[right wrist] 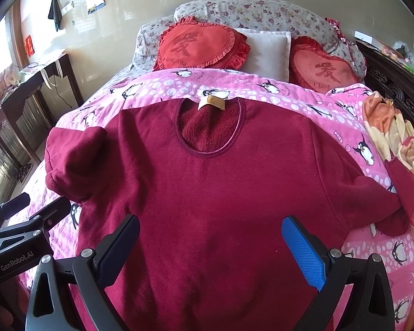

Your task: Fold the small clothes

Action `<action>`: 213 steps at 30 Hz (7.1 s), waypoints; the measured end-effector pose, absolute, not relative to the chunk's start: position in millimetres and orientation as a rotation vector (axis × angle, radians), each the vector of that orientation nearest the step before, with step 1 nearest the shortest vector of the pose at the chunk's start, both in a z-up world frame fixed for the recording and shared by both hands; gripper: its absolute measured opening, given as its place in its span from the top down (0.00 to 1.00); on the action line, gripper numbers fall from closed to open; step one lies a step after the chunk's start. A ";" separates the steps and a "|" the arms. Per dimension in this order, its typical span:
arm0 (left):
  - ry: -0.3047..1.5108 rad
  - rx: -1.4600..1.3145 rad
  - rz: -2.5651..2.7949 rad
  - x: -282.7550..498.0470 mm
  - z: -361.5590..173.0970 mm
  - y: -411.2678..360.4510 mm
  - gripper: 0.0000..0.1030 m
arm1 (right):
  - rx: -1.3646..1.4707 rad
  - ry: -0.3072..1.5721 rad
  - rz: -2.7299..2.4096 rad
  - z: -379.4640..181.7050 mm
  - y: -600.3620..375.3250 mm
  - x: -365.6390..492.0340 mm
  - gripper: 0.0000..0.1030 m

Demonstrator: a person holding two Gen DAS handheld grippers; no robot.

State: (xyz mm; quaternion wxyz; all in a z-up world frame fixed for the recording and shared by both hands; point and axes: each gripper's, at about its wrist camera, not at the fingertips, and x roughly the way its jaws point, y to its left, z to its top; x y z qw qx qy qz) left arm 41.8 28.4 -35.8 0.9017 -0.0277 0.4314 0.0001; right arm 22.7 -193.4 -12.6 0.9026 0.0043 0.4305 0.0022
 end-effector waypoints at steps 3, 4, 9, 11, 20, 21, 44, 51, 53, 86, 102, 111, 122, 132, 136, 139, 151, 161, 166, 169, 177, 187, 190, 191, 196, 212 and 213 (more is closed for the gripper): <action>0.896 -0.062 0.002 42.4 -37.0 30.4 0.01 | 0.006 0.889 0.007 -12.9 -191.9 23.3 0.01; 0.897 -0.063 0.002 42.5 -37.5 31.4 0.01 | 0.005 0.891 0.008 -13.4 -191.2 23.7 0.01; 0.905 -0.073 0.003 44.1 -38.8 36.1 0.01 | 0.001 0.899 0.014 -16.3 -188.4 26.1 0.01; 0.913 -0.086 -0.001 45.8 -39.0 41.2 0.01 | -0.003 0.901 0.016 -17.0 -186.7 26.8 0.01; 0.946 -0.315 0.060 74.9 -37.1 129.7 0.01 | -0.023 0.904 0.028 -17.6 -182.4 30.9 0.01; 0.944 -0.335 0.076 79.3 -37.5 141.8 0.01 | -0.024 0.904 0.029 -17.1 -182.6 31.9 0.01; 0.923 -0.726 0.224 195.9 -101.3 270.0 0.14 | 0.016 0.950 0.040 -46.8 -181.9 66.2 0.01; 0.947 -0.687 0.243 202.8 -103.5 269.2 0.86 | 0.049 0.975 0.034 -58.8 -192.2 68.3 0.01; 0.933 -0.700 0.239 196.0 -92.5 268.2 0.90 | 0.055 0.974 0.030 -58.2 -196.6 67.6 0.01; 0.945 -0.722 0.191 145.4 -64.4 239.9 0.25 | 0.178 0.959 -0.012 -44.3 -247.2 51.3 0.01; 0.916 -0.820 0.149 198.7 -98.8 258.4 0.90 | 0.146 0.996 -0.003 -56.8 -234.1 67.1 0.01; 0.724 -0.564 -0.272 143.0 29.6 107.7 0.91 | 0.184 0.953 -0.030 -43.3 -260.0 68.0 0.01; 0.949 -0.356 -0.646 110.6 -25.9 -122.0 0.89 | 0.224 0.861 -0.181 -7.4 -344.1 50.7 0.01; 0.984 -0.262 -0.728 70.2 -11.7 -109.4 0.36 | 0.240 0.868 -0.209 -15.1 -386.0 40.0 0.01; 0.850 -0.171 -0.548 52.5 6.9 -56.8 0.34 | 0.212 0.848 -0.120 -15.5 -371.3 47.4 0.01; 0.831 -0.118 -0.369 54.9 -1.8 -19.0 0.33 | 0.157 0.821 -0.043 -15.9 -351.7 58.3 0.09; 0.965 -0.207 -0.176 66.0 -61.9 34.8 0.34 | -0.105 0.844 0.032 -31.8 -312.7 98.1 1.00; 0.974 -0.186 -0.162 78.0 -69.3 14.0 0.34 | 0.060 0.797 0.023 -19.6 -347.7 89.2 0.88; 0.980 -0.177 -0.158 74.5 -68.5 14.0 0.34 | -0.036 0.792 0.080 -25.3 -315.9 94.5 0.52; 0.981 -0.173 -0.155 72.7 -69.3 13.4 0.33 | -0.063 0.845 0.074 -39.4 -308.9 102.8 0.73; 0.939 -0.188 -0.161 65.1 -61.2 11.5 0.34 | -0.053 0.738 0.004 -13.5 -329.0 70.6 0.95; 0.955 -0.147 -0.166 67.4 -57.0 -4.5 0.34 | 0.049 0.808 -0.093 -27.7 -359.5 71.9 0.68; 0.932 -0.144 -0.188 69.9 -51.8 -12.9 0.34 | 0.089 0.752 -0.071 -14.3 -358.7 53.2 0.68; 0.937 -0.141 -0.195 72.6 -52.5 -17.6 0.33 | 0.092 0.756 -0.049 -14.7 -355.2 49.5 0.68; 1.012 -0.087 -0.233 83.1 -68.3 -45.2 0.33 | 0.039 0.844 -0.036 -48.1 -337.1 58.8 0.67; 1.057 -0.123 -0.253 82.8 -69.4 -47.8 0.34 | 0.036 0.836 -0.420 -31.9 -495.5 36.4 0.33; 1.058 -0.117 -0.251 82.6 -69.7 -49.0 0.33 | 0.036 0.853 -0.436 -37.0 -503.7 38.4 0.33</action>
